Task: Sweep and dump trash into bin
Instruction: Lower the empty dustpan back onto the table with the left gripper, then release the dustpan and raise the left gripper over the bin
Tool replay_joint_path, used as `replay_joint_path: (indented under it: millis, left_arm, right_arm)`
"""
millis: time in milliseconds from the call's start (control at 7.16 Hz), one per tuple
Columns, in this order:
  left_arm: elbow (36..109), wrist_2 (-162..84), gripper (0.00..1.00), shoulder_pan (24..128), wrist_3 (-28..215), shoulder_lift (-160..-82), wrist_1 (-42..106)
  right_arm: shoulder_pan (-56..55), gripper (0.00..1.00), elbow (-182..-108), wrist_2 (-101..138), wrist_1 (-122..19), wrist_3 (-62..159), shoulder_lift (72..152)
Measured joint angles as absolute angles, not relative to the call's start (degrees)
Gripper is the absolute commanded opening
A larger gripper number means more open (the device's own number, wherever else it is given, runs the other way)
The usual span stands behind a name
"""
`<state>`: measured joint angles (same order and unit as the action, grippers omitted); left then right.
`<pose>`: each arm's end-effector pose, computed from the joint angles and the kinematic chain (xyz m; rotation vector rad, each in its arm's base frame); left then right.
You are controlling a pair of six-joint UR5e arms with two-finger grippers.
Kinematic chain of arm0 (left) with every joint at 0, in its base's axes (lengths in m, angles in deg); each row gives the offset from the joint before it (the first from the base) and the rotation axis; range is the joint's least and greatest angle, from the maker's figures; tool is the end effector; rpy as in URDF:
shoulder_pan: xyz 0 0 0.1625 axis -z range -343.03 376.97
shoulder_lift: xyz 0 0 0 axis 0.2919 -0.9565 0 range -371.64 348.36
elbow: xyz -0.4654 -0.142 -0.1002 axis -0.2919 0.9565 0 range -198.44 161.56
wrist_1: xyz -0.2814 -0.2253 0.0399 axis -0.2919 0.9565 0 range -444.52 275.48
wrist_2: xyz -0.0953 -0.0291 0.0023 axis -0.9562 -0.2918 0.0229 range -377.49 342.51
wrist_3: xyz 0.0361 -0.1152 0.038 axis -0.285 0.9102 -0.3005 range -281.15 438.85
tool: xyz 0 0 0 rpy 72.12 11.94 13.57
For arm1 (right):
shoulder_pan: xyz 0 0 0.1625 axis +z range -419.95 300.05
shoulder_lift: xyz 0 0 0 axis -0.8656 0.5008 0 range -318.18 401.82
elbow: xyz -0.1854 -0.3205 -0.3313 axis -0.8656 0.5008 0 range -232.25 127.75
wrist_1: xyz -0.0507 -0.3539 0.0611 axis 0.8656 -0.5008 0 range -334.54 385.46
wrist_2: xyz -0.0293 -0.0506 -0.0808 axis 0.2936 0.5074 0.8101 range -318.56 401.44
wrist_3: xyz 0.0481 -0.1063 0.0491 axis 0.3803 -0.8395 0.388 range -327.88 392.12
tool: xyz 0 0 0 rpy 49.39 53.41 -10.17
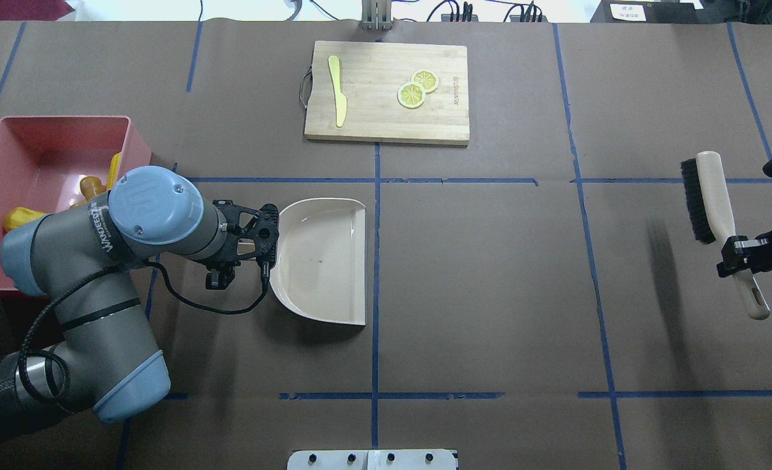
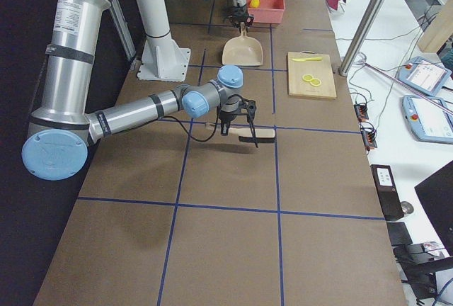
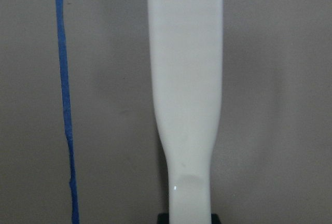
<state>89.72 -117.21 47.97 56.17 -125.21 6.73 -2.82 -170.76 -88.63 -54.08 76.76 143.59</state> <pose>0.4638 -0.4093 0.4167 0.7231 0.4234 1.4133 -0.1490 -0.3260 0.5923 -0.0746 -0.8188 0.0278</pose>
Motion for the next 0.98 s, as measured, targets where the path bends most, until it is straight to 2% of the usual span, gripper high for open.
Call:
replay_joint_path:
  millis: [279, 559, 698, 978]
  left_arm:
    - [89.96, -117.28, 0.93, 47.91, 56.14, -125.01, 6.88]
    - [91.3, -117.4, 0.99, 48.6, 55.83, -124.73, 6.83]
    - [93.83, -117.33, 1.0, 49.73, 55.8, -122.89, 6.66]
    - [101.1, -117.54, 0.99, 54.42, 55.83, -114.24, 6.56]
  right_arm:
    - [-2.85, 0.02, -170.56, -88.64, -54.08, 76.72, 143.59]
    - [-2.84, 0.02, -170.23, -88.64, -54.08, 76.37, 143.57]
    - [-2.83, 0.03, -170.08, -88.64, -54.1, 76.16, 143.57]
    - [-2.76, 0.06, -170.02, -88.66, -53.61, 76.15, 144.41]
